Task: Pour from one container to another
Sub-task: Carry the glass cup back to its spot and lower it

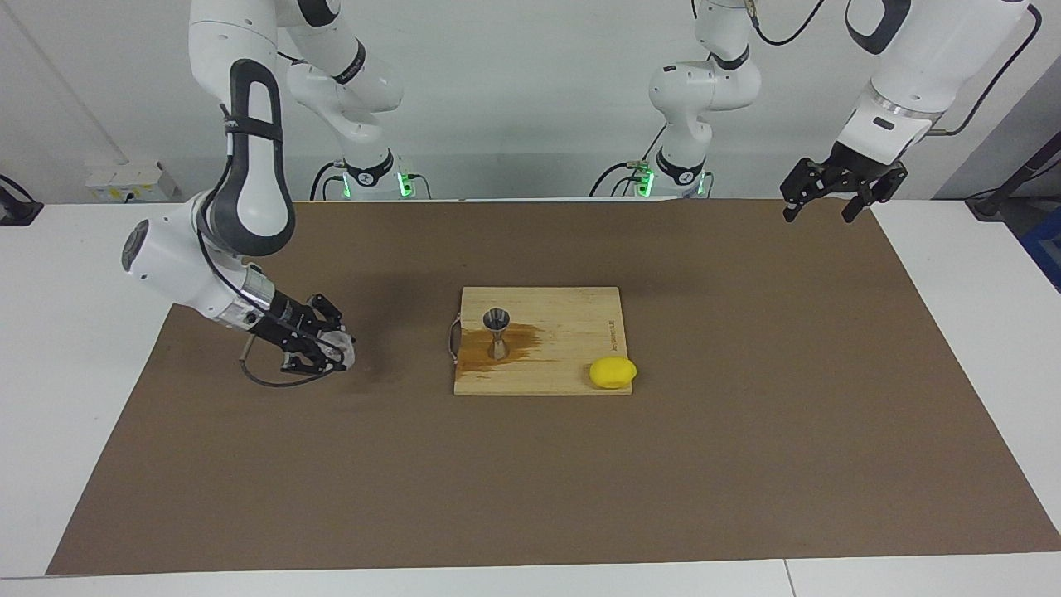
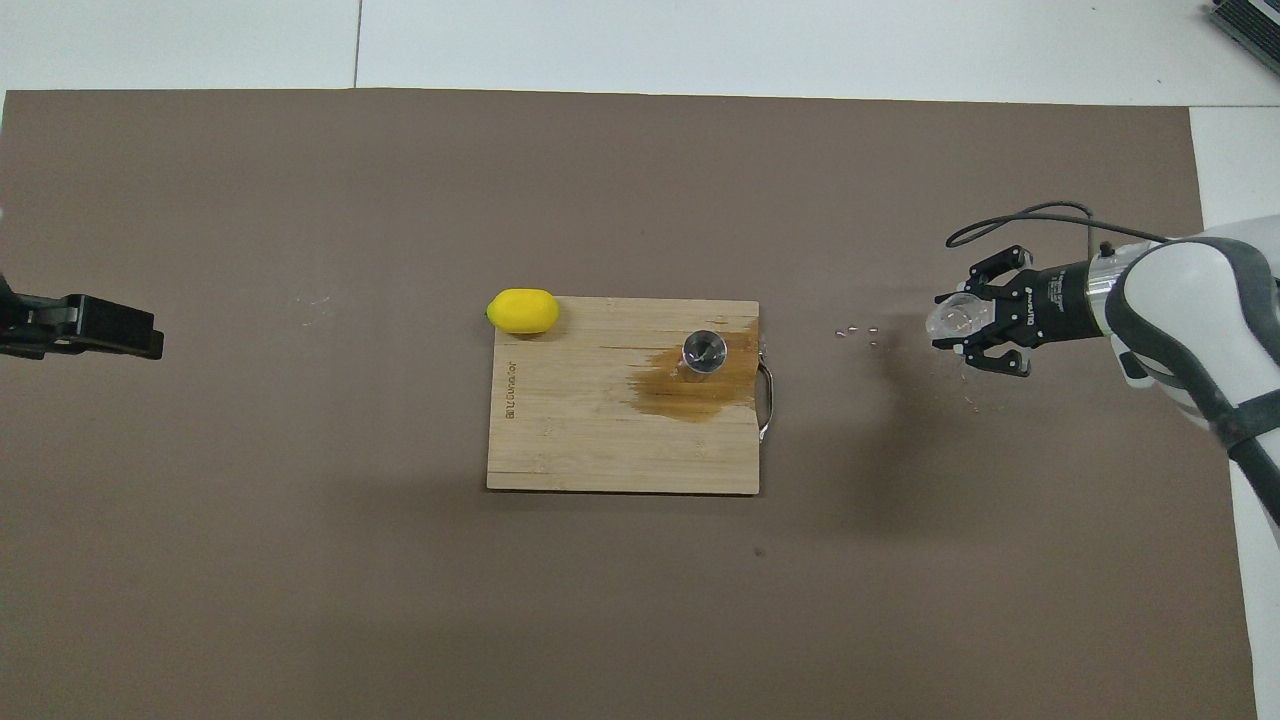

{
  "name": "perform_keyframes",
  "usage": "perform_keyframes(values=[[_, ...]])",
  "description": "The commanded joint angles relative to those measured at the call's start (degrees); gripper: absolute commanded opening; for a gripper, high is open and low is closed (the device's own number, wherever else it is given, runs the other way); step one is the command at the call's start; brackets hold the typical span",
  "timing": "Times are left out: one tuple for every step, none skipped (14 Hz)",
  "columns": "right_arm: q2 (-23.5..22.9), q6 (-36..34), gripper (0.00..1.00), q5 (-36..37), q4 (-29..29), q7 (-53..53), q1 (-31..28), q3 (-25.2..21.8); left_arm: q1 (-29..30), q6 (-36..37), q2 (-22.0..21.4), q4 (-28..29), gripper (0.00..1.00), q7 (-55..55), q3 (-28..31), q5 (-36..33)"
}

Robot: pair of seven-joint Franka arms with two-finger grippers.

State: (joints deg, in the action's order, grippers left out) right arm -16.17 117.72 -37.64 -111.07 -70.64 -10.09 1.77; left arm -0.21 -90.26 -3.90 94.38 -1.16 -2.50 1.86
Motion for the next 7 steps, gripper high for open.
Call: perform_keyframes(values=[[0.4, -1.1, 0.00, -3.1, -2.3, 5.9, -3.2, 1.0, 0.6, -1.0, -1.8, 2.1, 1.00, -0.5, -0.1, 0.5], [-0.3, -1.4, 0.00, -3.6, -2.3, 7.9, -4.0, 1.0, 0.6, -1.0, -1.8, 2.1, 1.00, -0.5, -0.2, 0.5], [-1.2, -1.4, 0.00, -4.6, -2.4, 10.1, -4.5, 1.0, 0.6, -1.0, -1.8, 2.1, 1.00, -0.5, -0.2, 0.5], [-2.6, -1.7, 0.00, -6.5, -2.3, 12.3, -5.0, 1.0, 0.6, -1.0, -1.8, 2.1, 1.00, -0.5, -0.1, 0.5], [-3.1, -2.7, 0.00, -8.2, -2.4, 14.0, -5.5, 1.0, 0.6, -1.0, -1.8, 2.1, 1.00, -0.5, -0.2, 0.5], [-3.1, -3.0, 0.00, -8.6, -2.5, 14.4, -5.3, 1.0, 0.6, -1.0, -1.8, 2.1, 1.00, -0.5, -0.2, 0.5], [-3.1, -3.0, 0.00, -8.6, -2.6, 14.4, -5.1, 1.0, 0.6, -1.0, -1.8, 2.1, 1.00, -0.5, -0.2, 0.5]])
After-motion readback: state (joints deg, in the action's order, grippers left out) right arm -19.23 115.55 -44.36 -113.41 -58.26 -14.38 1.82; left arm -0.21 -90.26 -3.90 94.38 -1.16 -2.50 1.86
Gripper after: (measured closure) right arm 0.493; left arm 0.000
